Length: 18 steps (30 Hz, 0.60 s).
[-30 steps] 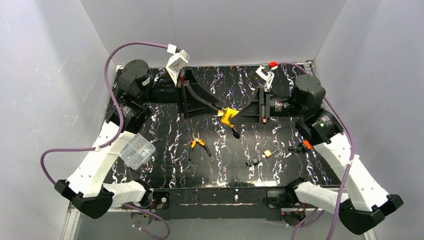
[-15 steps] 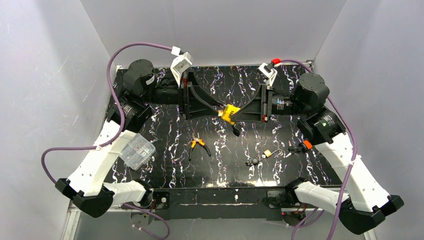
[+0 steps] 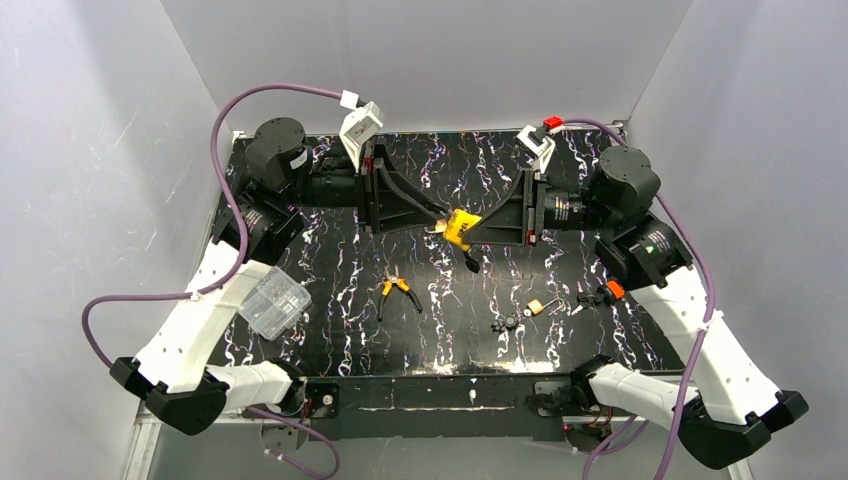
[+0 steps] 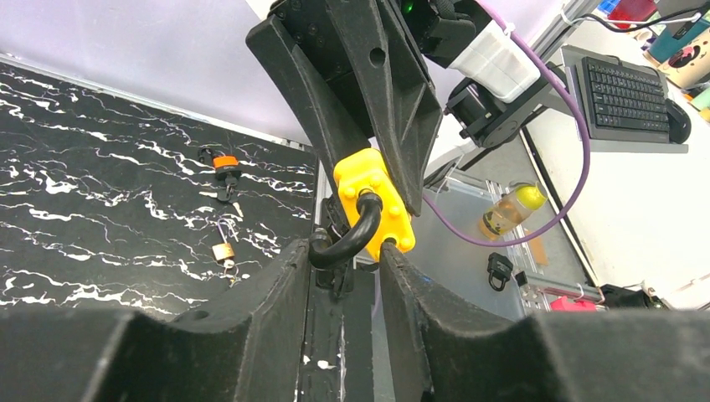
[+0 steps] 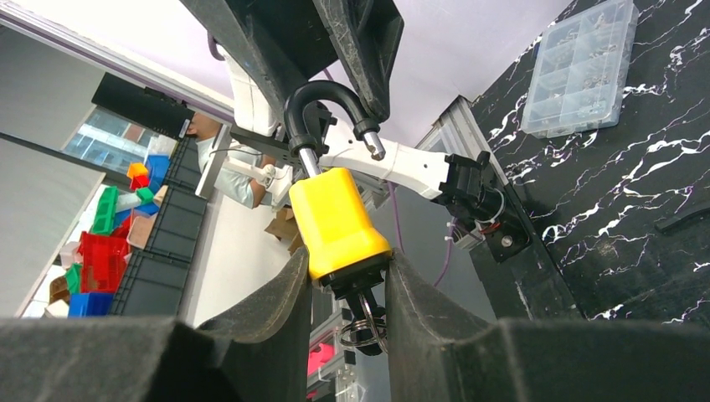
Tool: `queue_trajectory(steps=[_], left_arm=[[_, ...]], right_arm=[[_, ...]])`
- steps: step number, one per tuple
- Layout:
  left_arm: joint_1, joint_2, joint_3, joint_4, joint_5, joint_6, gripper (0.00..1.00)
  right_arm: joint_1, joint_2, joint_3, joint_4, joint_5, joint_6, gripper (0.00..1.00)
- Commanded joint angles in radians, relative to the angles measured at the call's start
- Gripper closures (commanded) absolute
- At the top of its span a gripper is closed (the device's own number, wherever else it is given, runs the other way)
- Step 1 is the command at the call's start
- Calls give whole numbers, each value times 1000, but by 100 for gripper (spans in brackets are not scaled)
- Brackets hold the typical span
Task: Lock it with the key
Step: Lock the lock.
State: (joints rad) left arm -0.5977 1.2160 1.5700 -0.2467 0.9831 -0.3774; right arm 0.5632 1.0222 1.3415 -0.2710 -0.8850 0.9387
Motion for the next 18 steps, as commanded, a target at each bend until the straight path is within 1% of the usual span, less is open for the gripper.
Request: queue_trajectory(steps=[1,5,8,9,11,12,14,15,18], left_arm=[[-7,-35,24,48,75,-16,68],[-7,-48,11,50,79,-24,79],[-7,-55,0,50,77,-30,83],[-7,-55,-3,50,78,-34,82],[-7,-57,-6,50,81,-37,78],[-7,-58,-8,47,80,-34,73],[-7,-61,-5,25,62,-14,58],[-7,-61,-1,7,53,1,54],[-7,-51,27,-47,27,42,49]], right_arm=[[-3,-3,51,35,36,-14,99],[-3,2,57,29,48,-28,99],[-3,3,60,25,57,-39,99],[-3,5,62,20,60,-44,99],[-3,9,67,7,65,-58,99],[-3,10,69,1,68,-65,99],[-3,12,71,-2,66,-70,99],[-3,12,72,-3,63,-71,99],[-3,15,79,-6,49,-71,99]])
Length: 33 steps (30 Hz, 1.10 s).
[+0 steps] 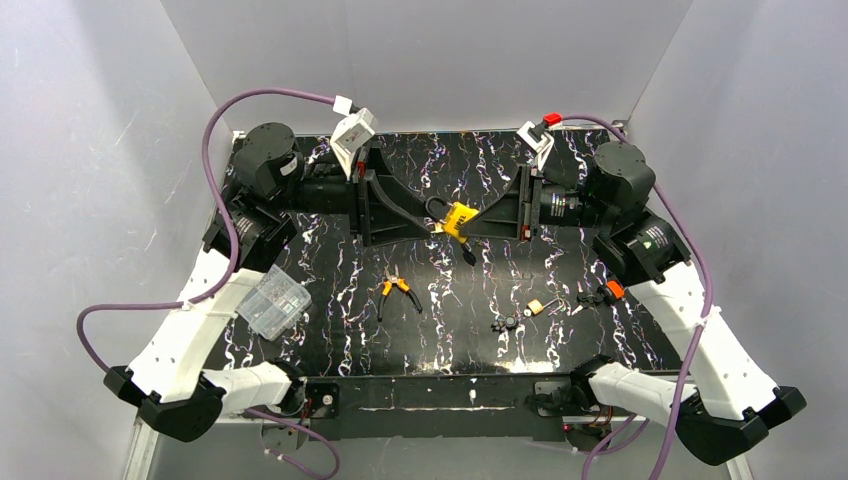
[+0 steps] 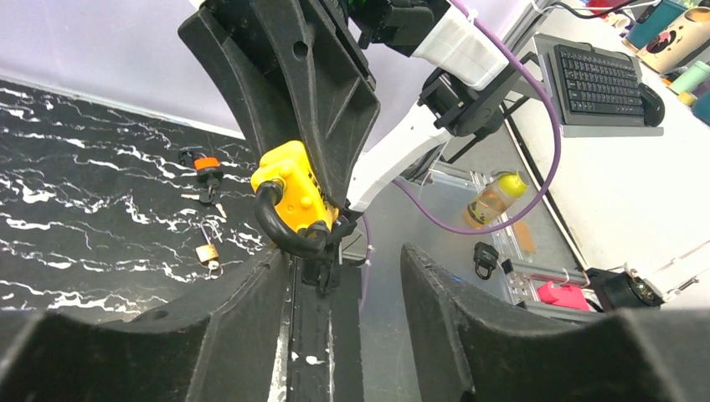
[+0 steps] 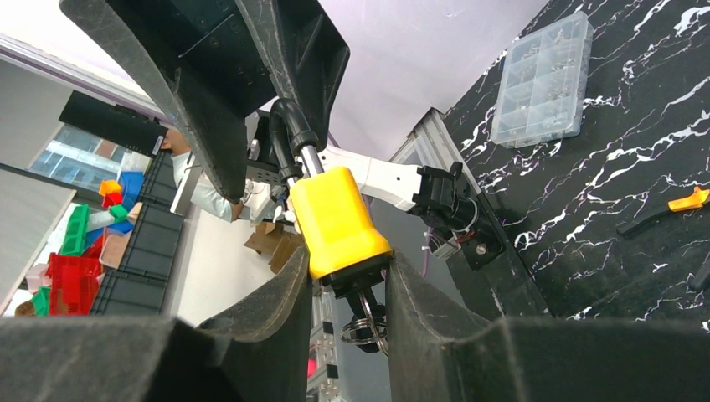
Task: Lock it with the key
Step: Lock the lock.
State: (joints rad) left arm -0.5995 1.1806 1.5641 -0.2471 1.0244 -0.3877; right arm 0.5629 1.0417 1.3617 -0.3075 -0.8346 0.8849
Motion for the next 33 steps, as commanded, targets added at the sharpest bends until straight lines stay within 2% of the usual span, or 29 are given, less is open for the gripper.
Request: queue_trajectory(steps=[1,10,13,21,26,33], left_arm=[[-5,-10,43,-56,-21,59,49],[-5,39,104,-113,-70,74,50],[-5,47,112,-115,-71,66,53],[-5,74,132,-151,-76,60,71],[-5,79,136,-160,-82,55,98],[-12,73,116,-146,-90,-5,100]], right_arm=[[-3,-4,62,29,-4,-19,99],[-2,-14,74,0,-21,-49,99],[-2,-18,75,-9,-21,-63,99],[-1,-25,78,-10,-25,-77,99],[-1,-33,75,-14,-26,-90,99],[-1,-47,82,-37,34,-161,99]])
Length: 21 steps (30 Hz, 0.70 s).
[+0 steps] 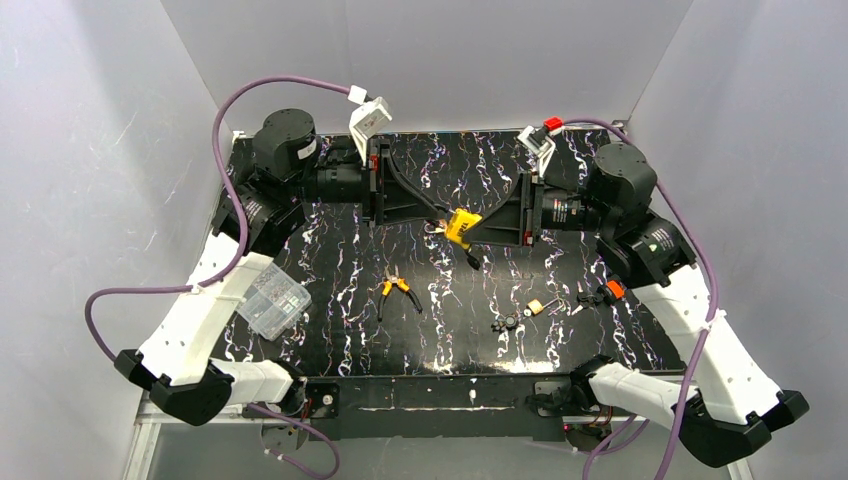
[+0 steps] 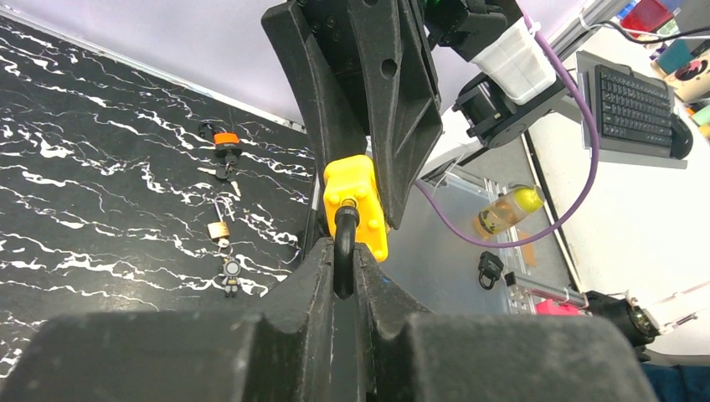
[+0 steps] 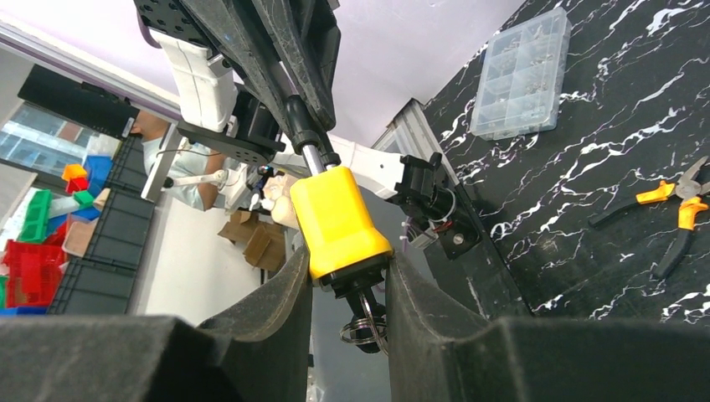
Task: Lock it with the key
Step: Lock the lock.
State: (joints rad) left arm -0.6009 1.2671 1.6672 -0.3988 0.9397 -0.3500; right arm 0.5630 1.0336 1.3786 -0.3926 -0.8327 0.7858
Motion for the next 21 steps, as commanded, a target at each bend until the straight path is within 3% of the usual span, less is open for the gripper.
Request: queue_trajectory(steps=[1,11,21], left_arm=[[-16,-13,12,9,-9,-58,100],[-91,-34,-40,8,-125,-109,100],[-162,-50,-84,16,-276,-86,100]], right_arm=[[-1,-42,62,40,57,-84,99],[20,-84,-10,214,83,-134,99],[33,-70,10,258,79,-124,99]])
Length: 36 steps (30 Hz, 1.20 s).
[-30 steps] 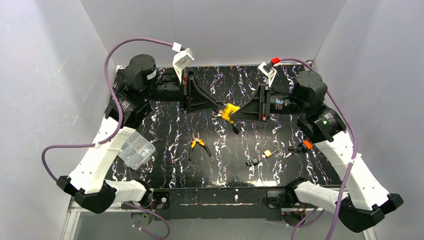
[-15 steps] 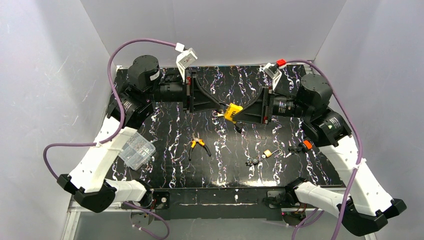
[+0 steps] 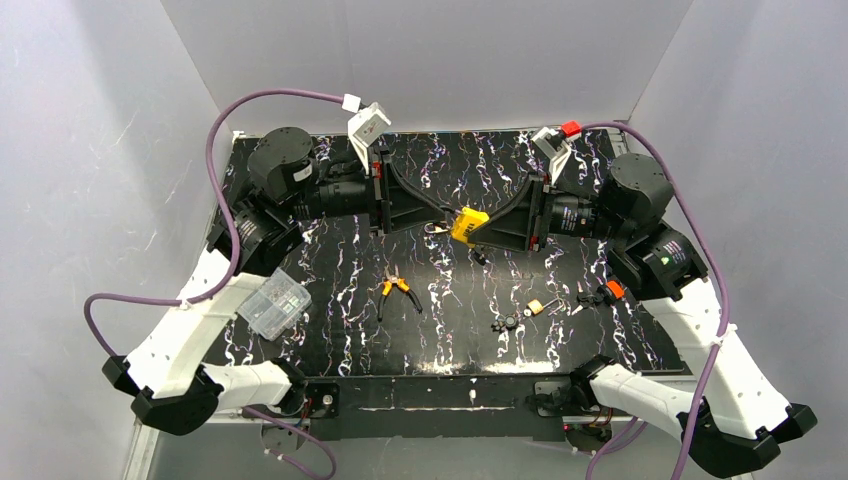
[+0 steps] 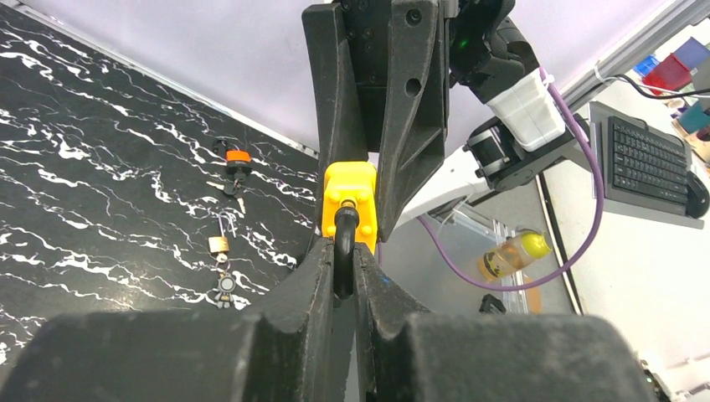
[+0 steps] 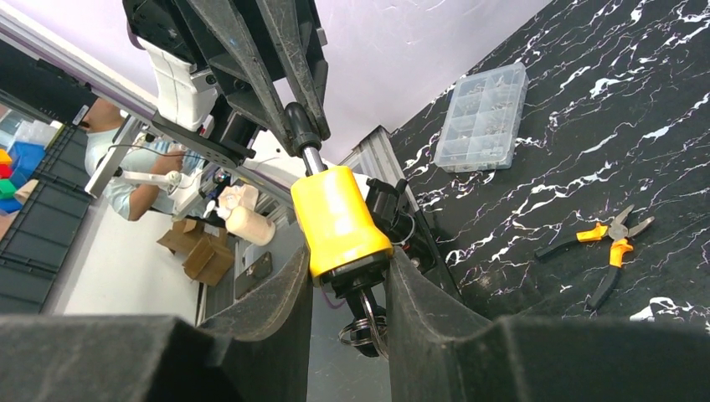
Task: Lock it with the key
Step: Lock the lock.
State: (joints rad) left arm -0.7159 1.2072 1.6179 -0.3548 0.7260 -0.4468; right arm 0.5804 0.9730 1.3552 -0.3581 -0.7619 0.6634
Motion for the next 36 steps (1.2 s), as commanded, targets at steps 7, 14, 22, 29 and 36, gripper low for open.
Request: queue_trajectory(steps=[7,14,22,29,36], left_arm=[[-85,10,-60,-29,-105,6,100],[-115,13,-83,-35,-140,7,100],[-123,26,-99,-40,-170,11,100],[-125,16,-143,-42,-187,19,100],[-125,-13,-172,-82,-246,50,100]], right_arm=[[23,-10,16,306,6,11,99],[36,-6,11,406,2,22,99],[53,34,34,512,-47,87,99],[53,47,50,577,-49,128,99],[53,57,68,652,-52,183,99]])
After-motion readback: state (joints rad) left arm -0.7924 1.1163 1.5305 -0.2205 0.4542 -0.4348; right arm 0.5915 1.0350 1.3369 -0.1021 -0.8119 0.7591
